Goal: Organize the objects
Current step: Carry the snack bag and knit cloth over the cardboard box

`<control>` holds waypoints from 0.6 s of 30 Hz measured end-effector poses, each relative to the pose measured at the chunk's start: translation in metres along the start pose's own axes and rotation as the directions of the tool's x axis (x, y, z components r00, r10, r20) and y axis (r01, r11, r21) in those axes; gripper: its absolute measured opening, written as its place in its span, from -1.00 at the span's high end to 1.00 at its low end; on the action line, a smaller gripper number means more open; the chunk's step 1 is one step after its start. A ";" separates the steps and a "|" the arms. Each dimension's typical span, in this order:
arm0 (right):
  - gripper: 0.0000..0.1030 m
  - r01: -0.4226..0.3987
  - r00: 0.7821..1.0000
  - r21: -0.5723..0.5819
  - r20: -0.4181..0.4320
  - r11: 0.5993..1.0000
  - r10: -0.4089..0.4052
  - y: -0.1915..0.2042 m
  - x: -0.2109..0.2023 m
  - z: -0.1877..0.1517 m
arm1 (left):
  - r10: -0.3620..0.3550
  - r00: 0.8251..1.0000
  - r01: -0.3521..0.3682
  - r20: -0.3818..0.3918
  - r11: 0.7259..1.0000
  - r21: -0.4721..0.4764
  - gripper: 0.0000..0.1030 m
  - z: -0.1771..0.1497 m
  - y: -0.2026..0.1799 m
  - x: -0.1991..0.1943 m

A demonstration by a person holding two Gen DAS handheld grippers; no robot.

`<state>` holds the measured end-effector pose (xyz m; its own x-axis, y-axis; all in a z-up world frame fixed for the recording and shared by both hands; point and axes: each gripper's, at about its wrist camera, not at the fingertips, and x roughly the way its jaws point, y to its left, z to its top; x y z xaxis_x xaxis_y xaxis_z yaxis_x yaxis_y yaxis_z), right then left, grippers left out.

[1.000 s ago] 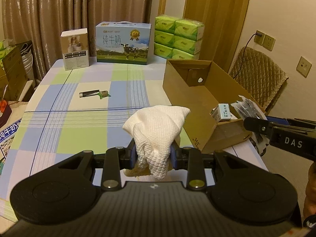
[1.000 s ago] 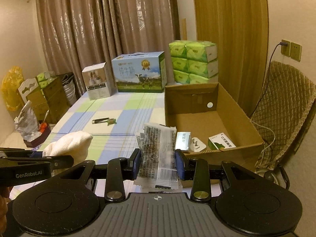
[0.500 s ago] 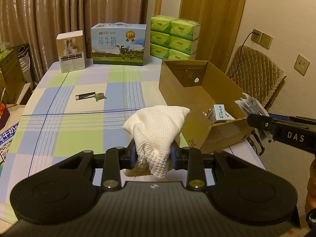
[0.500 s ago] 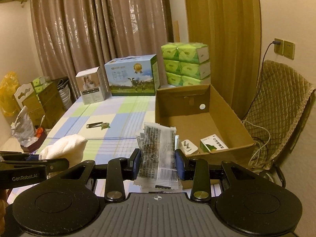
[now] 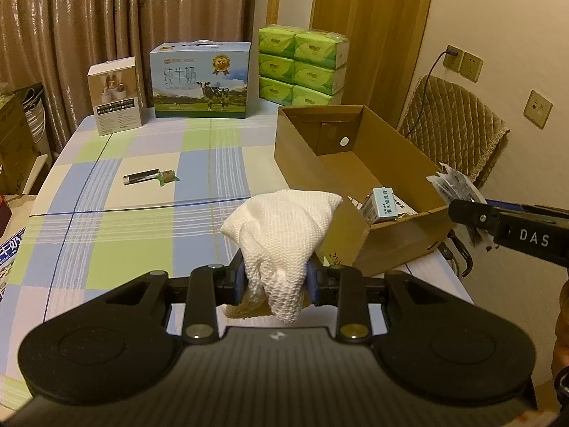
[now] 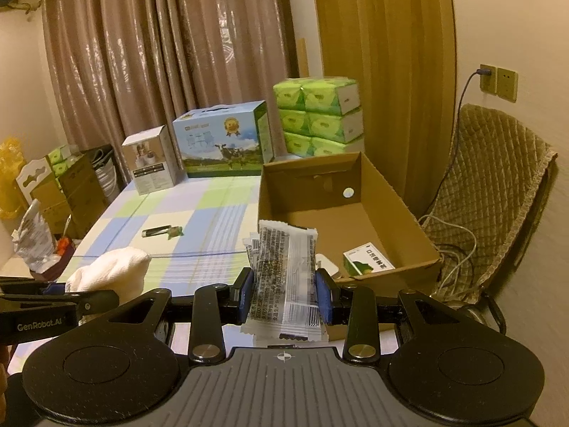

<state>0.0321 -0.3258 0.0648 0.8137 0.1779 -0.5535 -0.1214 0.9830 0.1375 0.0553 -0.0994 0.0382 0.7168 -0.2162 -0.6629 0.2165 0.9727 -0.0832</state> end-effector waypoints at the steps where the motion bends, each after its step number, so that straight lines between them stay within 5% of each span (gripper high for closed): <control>1: 0.34 0.002 1.000 0.003 0.000 1.000 -0.002 -0.002 0.000 0.000 | -0.001 1.000 0.001 -0.001 1.000 0.002 0.46 0.001 -0.001 0.001; 18: 0.34 0.066 0.998 0.030 0.005 0.997 -0.066 -0.039 0.006 0.010 | -0.051 0.999 0.051 -0.011 0.997 0.051 0.46 0.019 -0.029 0.026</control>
<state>0.0479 -0.3631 0.0646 0.8226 0.1125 -0.5575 -0.0507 0.9908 0.1251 0.0801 -0.1345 0.0375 0.6978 -0.2646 -0.6657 0.2868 0.9547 -0.0788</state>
